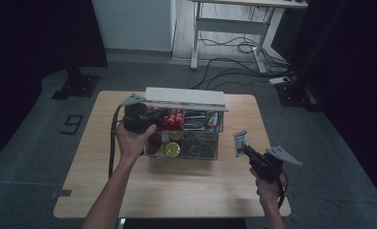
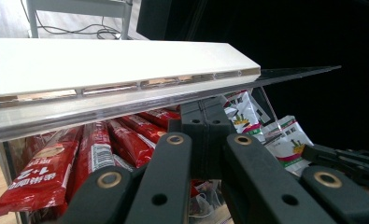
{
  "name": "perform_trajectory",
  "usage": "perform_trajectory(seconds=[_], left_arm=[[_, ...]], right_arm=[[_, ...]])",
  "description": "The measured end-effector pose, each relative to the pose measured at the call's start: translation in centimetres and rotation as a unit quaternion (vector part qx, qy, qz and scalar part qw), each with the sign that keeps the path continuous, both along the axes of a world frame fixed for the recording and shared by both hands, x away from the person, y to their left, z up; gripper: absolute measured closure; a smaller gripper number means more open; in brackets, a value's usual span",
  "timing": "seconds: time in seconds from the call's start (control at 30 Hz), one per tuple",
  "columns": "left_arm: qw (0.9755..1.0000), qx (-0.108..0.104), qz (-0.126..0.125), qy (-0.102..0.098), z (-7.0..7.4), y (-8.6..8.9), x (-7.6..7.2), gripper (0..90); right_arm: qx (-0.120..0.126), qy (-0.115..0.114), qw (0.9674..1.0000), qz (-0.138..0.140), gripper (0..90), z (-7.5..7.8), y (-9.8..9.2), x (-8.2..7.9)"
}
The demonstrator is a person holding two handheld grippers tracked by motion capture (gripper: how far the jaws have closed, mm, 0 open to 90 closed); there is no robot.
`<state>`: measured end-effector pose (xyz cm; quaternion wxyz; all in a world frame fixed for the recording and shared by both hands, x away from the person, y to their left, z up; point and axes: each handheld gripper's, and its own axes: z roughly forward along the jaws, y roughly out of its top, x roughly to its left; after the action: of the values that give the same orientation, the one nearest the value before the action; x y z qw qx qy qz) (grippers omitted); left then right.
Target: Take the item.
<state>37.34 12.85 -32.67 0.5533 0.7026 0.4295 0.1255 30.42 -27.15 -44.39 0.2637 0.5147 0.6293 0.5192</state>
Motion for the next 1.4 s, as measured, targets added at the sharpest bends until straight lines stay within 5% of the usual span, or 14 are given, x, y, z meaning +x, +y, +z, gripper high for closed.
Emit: perform_trajectory(seconds=[1.4], left_arm=[[1.0, 0.005, -0.002, 0.004, -0.3, -0.2, 0.1, 90.0]], right_arm=[[-0.001, 0.083, 0.9964, -0.02, 87.6, -6.2, -0.7, 2.6]])
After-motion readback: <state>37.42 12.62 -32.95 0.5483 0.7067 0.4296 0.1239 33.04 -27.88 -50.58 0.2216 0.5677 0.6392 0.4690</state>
